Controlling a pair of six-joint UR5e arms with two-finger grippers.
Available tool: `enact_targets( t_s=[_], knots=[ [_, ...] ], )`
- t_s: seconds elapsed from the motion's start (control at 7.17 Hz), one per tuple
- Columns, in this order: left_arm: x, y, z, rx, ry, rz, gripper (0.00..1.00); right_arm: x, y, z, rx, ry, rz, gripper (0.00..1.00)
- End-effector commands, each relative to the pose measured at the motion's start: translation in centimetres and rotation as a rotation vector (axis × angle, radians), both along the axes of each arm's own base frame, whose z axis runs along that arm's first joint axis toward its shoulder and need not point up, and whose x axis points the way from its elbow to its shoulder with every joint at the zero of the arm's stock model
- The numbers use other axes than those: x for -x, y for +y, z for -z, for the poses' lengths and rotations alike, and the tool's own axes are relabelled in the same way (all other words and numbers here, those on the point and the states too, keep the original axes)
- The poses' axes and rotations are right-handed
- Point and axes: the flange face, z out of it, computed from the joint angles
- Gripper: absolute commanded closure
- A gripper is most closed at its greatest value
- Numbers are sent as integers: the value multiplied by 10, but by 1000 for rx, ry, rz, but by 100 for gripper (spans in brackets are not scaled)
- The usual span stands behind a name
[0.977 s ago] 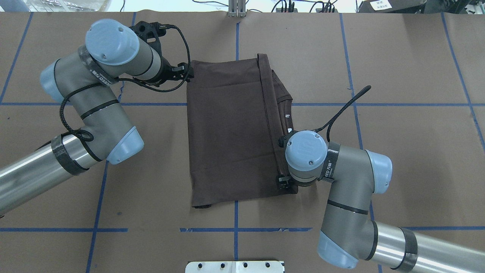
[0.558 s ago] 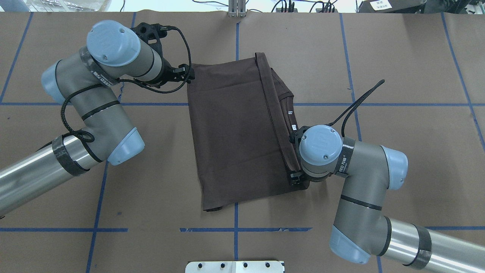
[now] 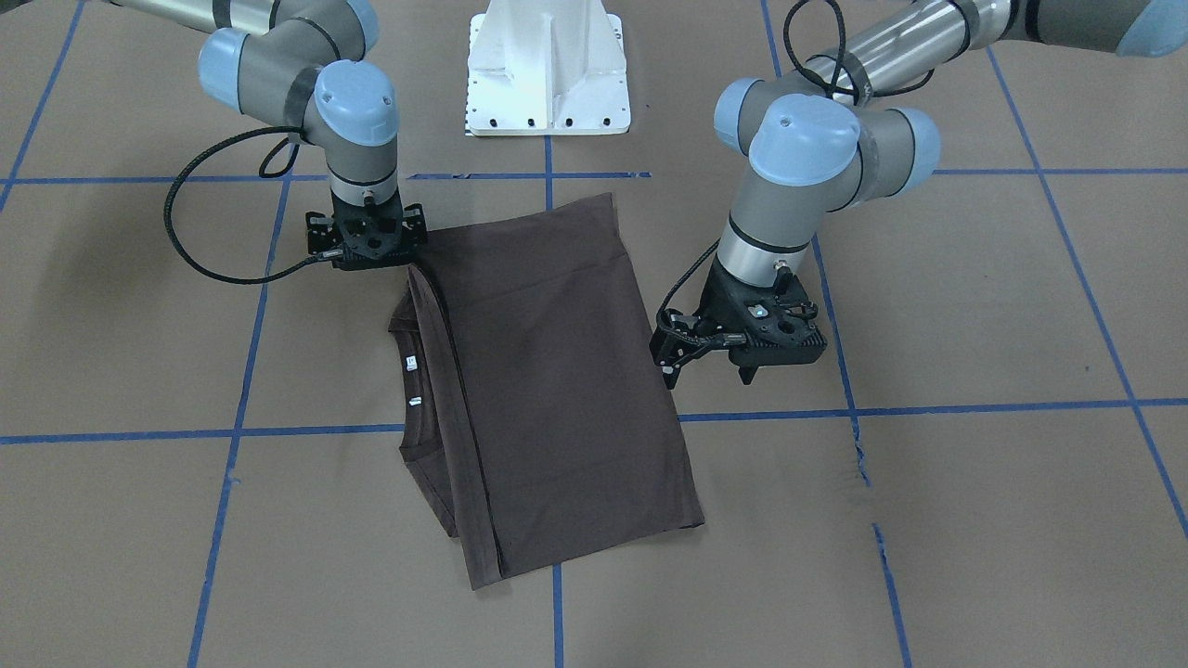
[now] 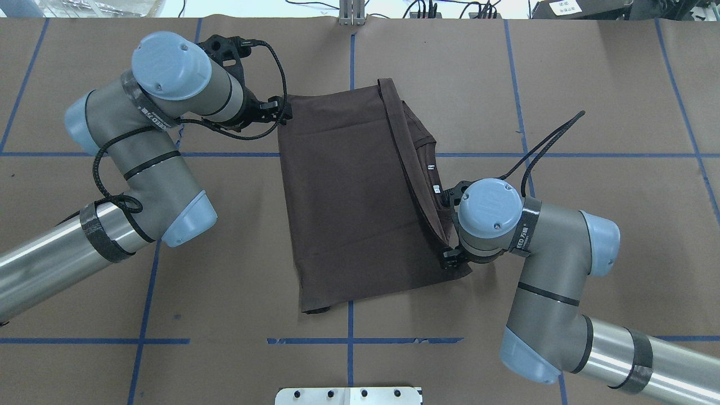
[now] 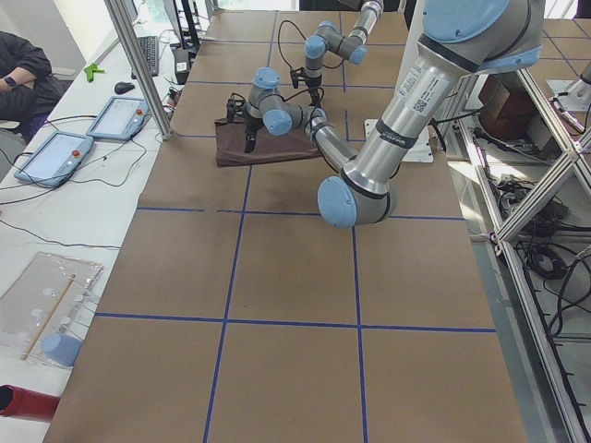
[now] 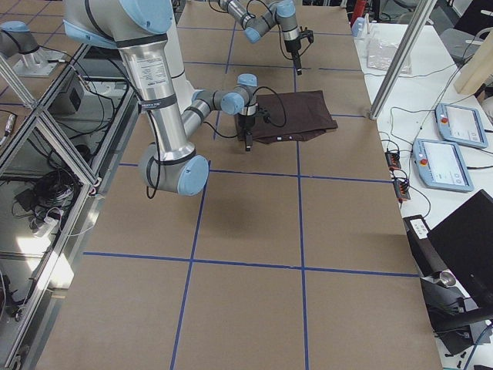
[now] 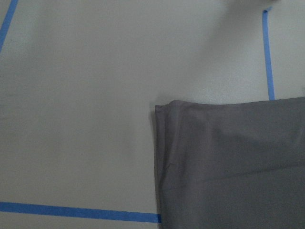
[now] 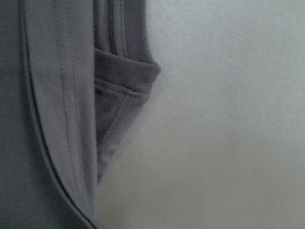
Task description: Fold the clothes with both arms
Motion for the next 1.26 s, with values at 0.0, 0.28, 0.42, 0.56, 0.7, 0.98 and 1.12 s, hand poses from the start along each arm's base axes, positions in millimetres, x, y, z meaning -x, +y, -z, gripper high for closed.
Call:
enact_targets(
  t_s=[0.0, 0.28, 0.42, 0.56, 0.7, 0.98, 1.12],
  knots=[
    [0, 0, -1, 2, 0, -1, 0, -31, -26, -17, -20, 20, 8, 0],
    [3, 3, 7, -11, 12, -2, 0, -43, -49, 1, -20, -17, -8, 0],
    [5, 5, 9, -15, 13, -4, 0, -37, -71, 32, -32, -59, -27, 0],
    [5, 5, 8, -14, 12, -6, 0, -28, -98, 60, -48, -83, -54, 0],
    [4, 5, 5, -11, 7, -7, 0, -4, -117, 76, -48, -80, -58, 0],
    [6, 5, 3, -9, 4, -8, 0, 10, -156, 100, -61, -71, -71, 0],
    [9, 7, -5, -7, 10, -13, 0, 8, -163, 97, -75, -88, -79, 0]
  ],
)
